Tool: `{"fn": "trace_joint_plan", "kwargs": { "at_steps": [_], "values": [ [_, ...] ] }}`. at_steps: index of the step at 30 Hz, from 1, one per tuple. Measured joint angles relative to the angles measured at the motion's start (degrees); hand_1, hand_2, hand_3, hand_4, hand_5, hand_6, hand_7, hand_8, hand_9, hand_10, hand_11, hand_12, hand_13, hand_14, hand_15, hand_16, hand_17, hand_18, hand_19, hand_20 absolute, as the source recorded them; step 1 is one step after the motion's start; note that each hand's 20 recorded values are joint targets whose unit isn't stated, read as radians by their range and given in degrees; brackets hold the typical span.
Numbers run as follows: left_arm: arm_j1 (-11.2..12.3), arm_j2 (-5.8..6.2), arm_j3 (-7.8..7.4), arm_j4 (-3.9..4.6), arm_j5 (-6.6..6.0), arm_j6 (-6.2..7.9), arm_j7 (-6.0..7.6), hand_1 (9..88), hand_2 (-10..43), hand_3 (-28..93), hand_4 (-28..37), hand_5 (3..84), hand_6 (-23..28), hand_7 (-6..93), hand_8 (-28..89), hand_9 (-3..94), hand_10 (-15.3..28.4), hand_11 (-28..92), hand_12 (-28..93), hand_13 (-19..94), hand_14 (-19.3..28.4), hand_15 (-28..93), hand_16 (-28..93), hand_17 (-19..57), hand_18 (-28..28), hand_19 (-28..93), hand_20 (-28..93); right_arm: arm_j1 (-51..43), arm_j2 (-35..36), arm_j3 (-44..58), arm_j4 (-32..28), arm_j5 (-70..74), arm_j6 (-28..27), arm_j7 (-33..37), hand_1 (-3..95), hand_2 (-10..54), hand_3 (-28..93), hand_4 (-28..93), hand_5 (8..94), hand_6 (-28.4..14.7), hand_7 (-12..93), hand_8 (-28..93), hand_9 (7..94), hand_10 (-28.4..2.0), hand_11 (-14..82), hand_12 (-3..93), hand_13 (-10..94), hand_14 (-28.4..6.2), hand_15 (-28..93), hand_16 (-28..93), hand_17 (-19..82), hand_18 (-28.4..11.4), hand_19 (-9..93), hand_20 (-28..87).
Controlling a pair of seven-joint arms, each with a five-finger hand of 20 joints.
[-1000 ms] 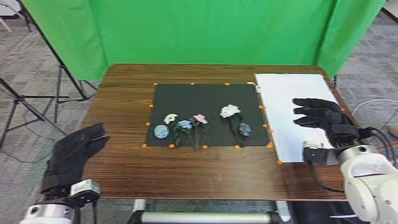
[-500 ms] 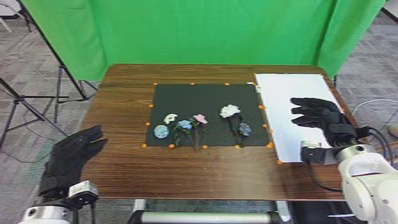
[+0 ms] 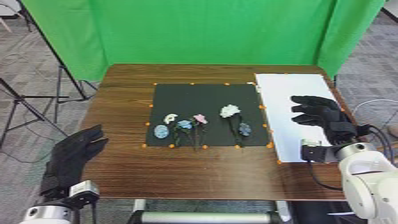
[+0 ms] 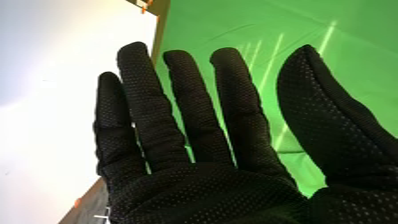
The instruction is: Arrange flowers
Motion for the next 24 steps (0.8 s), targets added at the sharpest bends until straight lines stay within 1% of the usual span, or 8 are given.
{"fn": "trace_joint_plan", "kwargs": {
  "at_steps": [6,11,16,24],
  "values": [
    [0.0,-0.18,0.02,0.0,-0.01,0.0,-0.03,27.8,2.6,82,-20.2,43.0,11.8,19.1,-11,31.8,18.8,33,8,21,24.4,61,-14,-9.8,21.4,59,10,0.1,0.0,0.0,0.0,0.0,0.0,0.0,26.4,4.0,90,-28,48.8,-1.7,21,-15,52.0,-14.3,15.1,14.3,43,-17.0,39,12,12,-19.2,58,15],
    [-0.3,-0.63,0.0,0.0,0.22,-0.01,-0.71,27.7,2.5,82,-20.2,42.8,11.7,19.3,-11,31.4,18.7,33,9,21,24.5,61,-14,-9.7,21.3,59,10,0.1,0.0,-0.1,0.0,0.0,0.0,0.2,26.4,4.0,90,-28,48.8,-1.7,21,-15,52.0,-14.3,15.2,14.3,43,-17.0,39,12,12,-19.2,58,15],
    [-0.4,-0.75,0.05,0.0,0.32,-0.03,-0.9,27.7,2.6,82,-20.2,42.7,11.7,19.3,-11,31.1,18.5,34,8,21,24.5,61,-14,-9.8,21.3,59,10,0.1,0.0,-0.2,0.0,0.0,0.0,0.3,26.4,4.0,90,-28,48.7,-1.6,21,-15,52.1,-14.3,15.2,14.3,43,-17.0,39,12,12,-19.2,58,15],
    [-0.4,-1.59,-0.43,-0.08,1.06,-0.39,-2.3,27.7,2.5,82,-20.2,42.5,11.6,19.6,-11,31.0,18.5,34,8,21,24.5,61,-14,-9.8,21.3,59,10,0.1,0.0,-0.3,-0.1,0.0,0.1,0.6,26.5,4.0,90,-28,48.7,-1.5,21,-15,52.2,-14.3,15.2,14.3,43,-17.0,39,12,12,-19.3,58,15]
  ]
}}
